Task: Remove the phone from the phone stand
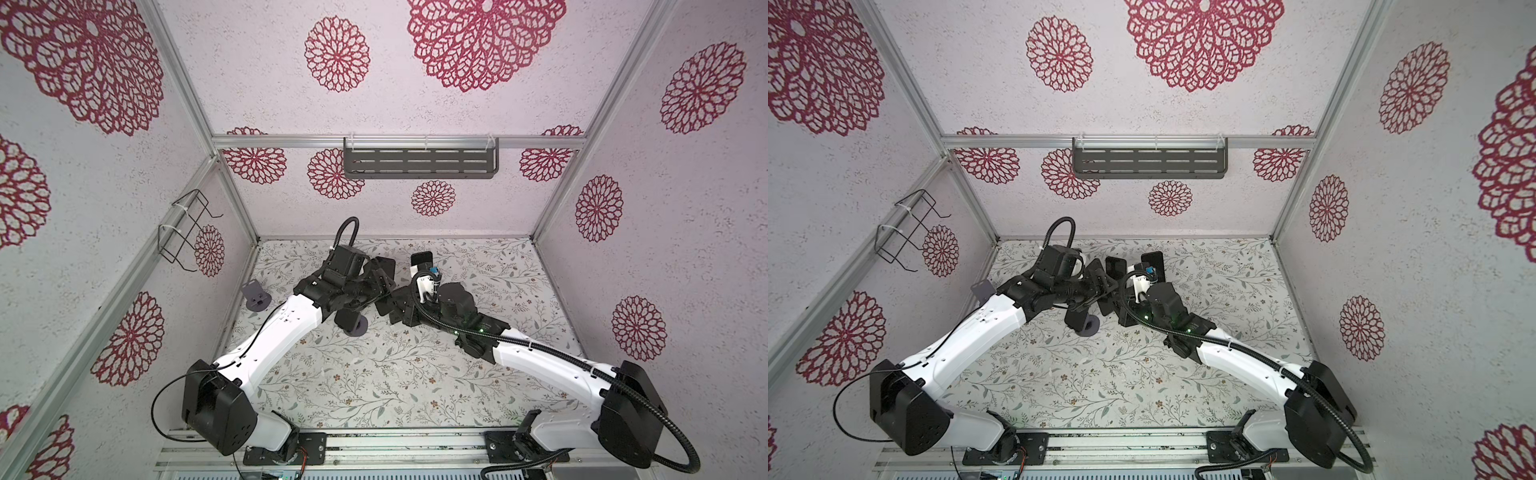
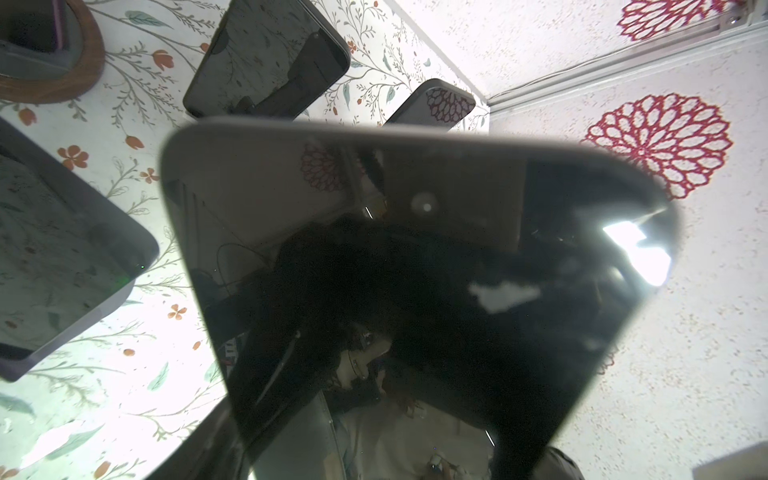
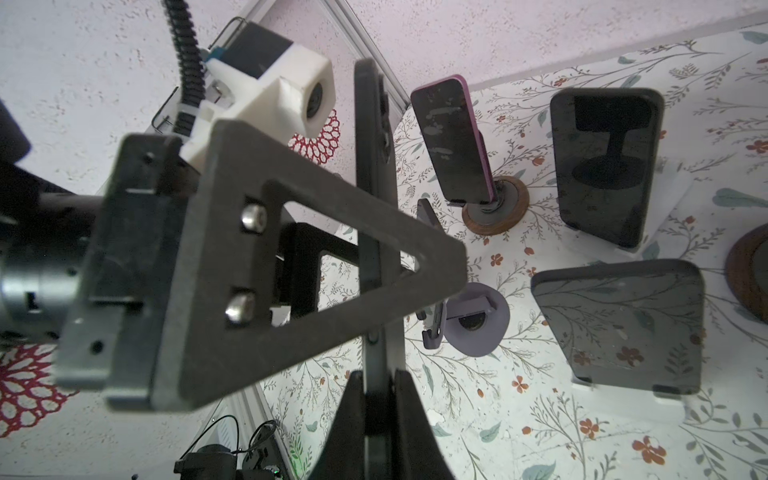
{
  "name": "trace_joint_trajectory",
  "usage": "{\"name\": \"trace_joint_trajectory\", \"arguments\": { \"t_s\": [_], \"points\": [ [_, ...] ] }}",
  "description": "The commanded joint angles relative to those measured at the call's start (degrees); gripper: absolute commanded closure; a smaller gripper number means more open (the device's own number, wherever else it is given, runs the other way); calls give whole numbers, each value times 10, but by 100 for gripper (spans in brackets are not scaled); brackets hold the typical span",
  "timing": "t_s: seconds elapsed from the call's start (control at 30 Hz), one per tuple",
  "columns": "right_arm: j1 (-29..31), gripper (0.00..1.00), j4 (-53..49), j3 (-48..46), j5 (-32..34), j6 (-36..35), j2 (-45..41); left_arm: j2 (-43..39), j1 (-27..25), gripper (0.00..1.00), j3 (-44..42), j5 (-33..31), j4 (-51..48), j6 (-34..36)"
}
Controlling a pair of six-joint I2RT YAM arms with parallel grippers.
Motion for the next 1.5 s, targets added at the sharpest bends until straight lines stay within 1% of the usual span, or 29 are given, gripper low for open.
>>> {"name": "trace_joint_trajectory", "arguments": {
  "t_s": [0.0,0.2,0.37,0.47,0.53,0.63,0.73,0.83,0.9,0.97,1.1,1.17,1.27,1.4,1.47],
  "points": [
    [-7,100,27,-4,32,26,-45,-37,-8,29,-3,11,64,-13],
    [-7,100,26,-25,43,26,-79,-50,-8,14,-23,14,88,-21],
    [-7,100,24,-46,51,26,-112,-59,-9,11,-33,16,98,-24],
    [-8,100,2,-62,63,26,-145,-67,-9,9,-39,17,99,-20],
    [-15,100,-5,-79,62,32,-174,-82,-8,8,-58,20,129,-21],
    [-36,100,-21,-95,40,47,-214,-100,2,6,-103,58,219,-34],
    [-75,100,-37,-97,-18,67,-235,-94,9,6,-136,113,318,-38],
    [-119,100,-18,-105,-97,103,-246,-84,9,10,-153,142,385,-35],
    [-138,100,16,-116,-137,128,-249,-81,8,10,-161,145,424,-42],
    [-151,100,68,-132,-167,161,-247,-72,4,11,-162,153,458,-54],
    [-153,100,195,-157,-205,223,-219,-51,-6,13,-157,160,466,-55],
    [-153,100,233,-160,-214,239,-205,-41,-8,19,-156,160,473,-64],
    [-154,100,261,-160,-223,249,-192,-34,-13,27,-147,160,474,-67],
    [-158,100,280,-159,-233,255,-175,-44,-14,43,-156,147,489,-75],
    [-161,100,307,-165,-239,272,-164,-54,-14,52,-159,139,485,-73]
  ]
}}
